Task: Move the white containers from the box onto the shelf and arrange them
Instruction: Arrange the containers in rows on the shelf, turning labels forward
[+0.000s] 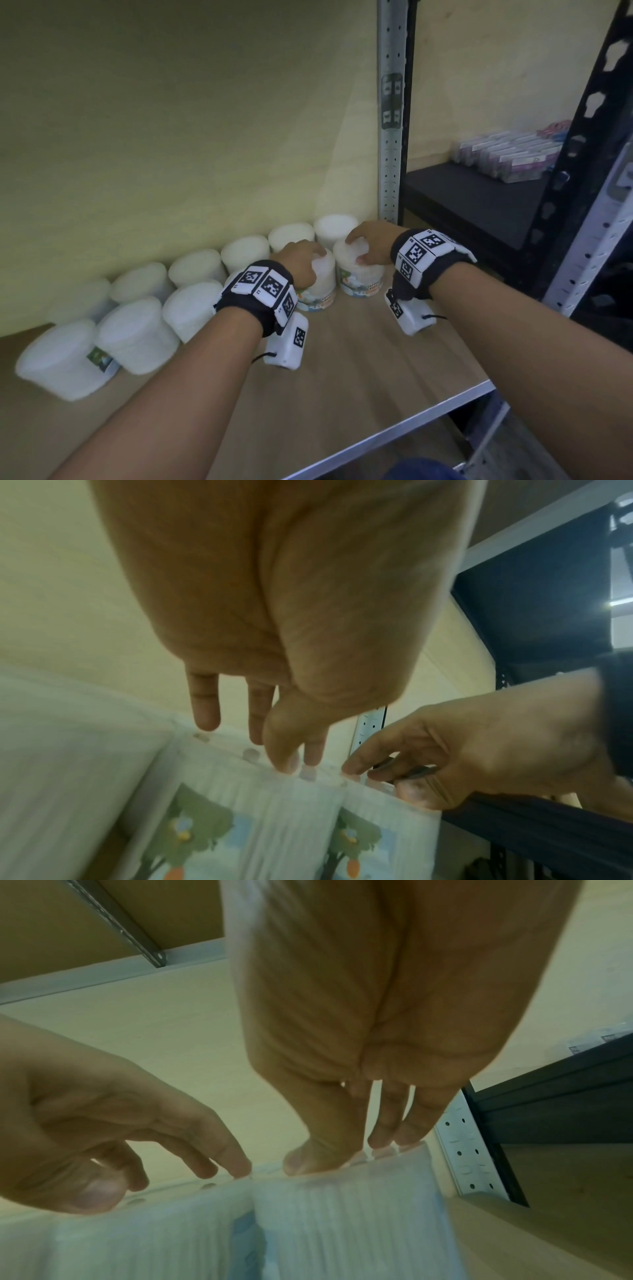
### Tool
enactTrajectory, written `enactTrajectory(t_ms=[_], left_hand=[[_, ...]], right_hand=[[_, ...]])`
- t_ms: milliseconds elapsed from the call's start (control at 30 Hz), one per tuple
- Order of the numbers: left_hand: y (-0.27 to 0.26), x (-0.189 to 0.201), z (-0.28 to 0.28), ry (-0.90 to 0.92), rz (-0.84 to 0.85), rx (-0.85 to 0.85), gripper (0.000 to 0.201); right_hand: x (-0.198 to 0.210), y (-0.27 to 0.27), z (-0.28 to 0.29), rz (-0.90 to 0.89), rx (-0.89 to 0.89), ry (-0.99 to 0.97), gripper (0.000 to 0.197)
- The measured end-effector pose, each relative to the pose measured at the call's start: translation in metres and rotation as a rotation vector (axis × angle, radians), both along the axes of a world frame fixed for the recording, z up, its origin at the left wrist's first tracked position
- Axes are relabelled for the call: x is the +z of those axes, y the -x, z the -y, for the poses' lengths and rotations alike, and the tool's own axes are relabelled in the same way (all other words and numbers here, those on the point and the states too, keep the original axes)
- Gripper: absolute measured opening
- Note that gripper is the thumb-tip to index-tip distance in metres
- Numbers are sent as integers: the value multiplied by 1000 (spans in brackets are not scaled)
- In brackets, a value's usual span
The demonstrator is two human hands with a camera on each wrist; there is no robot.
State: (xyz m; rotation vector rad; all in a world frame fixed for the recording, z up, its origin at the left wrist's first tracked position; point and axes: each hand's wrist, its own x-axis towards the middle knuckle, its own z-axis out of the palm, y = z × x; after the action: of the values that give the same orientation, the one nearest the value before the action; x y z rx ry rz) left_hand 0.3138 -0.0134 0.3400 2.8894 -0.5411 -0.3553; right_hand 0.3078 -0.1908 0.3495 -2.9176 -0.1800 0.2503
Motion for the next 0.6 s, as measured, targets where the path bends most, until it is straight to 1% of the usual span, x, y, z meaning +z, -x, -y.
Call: enactTrajectory(t_ms=[67,100,200,267,333,400,467,600], left_hand=[[1,0,0,57,-6,9,63],[2,-2,1,82,20,24,60],[7,-9,7,94,217,94,41],[9,-13,9,57,271,149,44],[8,-15,12,-32,245,170,51],[6,-15,13,-82,227,161,53],[3,-14,12,-69,204,145,53],[1,-12,7,12,131,116,53]], right_hand=[[0,0,0,7,6,7,52],[1,0,0,8,8,7,52],[1,2,1,5,5,1,52],[1,2,1,1,0,-6,52],[1,2,1,2,2,-6,53],[0,1,2,1,3,-5,53],[0,1,2,2,4,-1,53],[0,2,1,4,4,-4,52]])
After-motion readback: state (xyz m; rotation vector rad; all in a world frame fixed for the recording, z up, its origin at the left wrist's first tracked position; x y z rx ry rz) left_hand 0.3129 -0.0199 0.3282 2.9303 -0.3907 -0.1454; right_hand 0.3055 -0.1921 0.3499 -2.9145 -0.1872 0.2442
